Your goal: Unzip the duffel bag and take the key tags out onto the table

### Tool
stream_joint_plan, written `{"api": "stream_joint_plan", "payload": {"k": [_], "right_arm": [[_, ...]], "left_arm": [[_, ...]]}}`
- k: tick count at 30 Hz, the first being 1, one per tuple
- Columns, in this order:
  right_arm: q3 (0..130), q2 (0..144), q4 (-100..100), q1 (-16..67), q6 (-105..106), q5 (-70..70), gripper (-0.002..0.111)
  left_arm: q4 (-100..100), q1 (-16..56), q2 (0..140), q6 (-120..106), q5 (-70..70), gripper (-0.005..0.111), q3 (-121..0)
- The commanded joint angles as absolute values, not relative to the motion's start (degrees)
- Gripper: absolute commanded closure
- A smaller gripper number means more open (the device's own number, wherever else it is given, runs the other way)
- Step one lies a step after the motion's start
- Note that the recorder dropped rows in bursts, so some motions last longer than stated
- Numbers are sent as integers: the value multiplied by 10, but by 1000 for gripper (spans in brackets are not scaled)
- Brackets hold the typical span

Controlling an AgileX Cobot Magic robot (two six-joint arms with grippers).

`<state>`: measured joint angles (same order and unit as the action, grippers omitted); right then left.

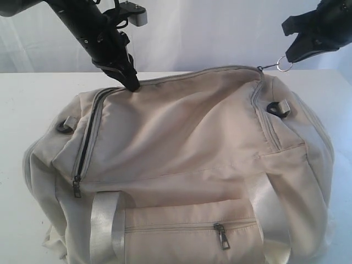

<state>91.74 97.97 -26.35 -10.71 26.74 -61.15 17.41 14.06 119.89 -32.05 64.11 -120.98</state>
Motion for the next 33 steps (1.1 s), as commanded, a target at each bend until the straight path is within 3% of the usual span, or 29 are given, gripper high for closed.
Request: {"api": "stream_joint_plan", "payload": {"k": [1, 16, 21, 30, 33], "right_arm": [[889, 945, -233, -115, 256, -596, 108], [808, 887, -290, -114, 258, -559, 108], [792, 923, -439, -114, 308, -511, 108], [792, 1032, -493, -110, 316, -478, 76], [792, 1049, -493, -109, 312, -471, 71]], "left_arm": [[177, 140, 1194, -313, 659, 107, -1205], [177, 140, 1194, -306, 658, 107, -1205], [183, 140, 1194, -309, 659, 107, -1205], [194, 140, 1194, -319, 658, 107, -1205], [194, 140, 1194, -320, 658, 107, -1205]]}}
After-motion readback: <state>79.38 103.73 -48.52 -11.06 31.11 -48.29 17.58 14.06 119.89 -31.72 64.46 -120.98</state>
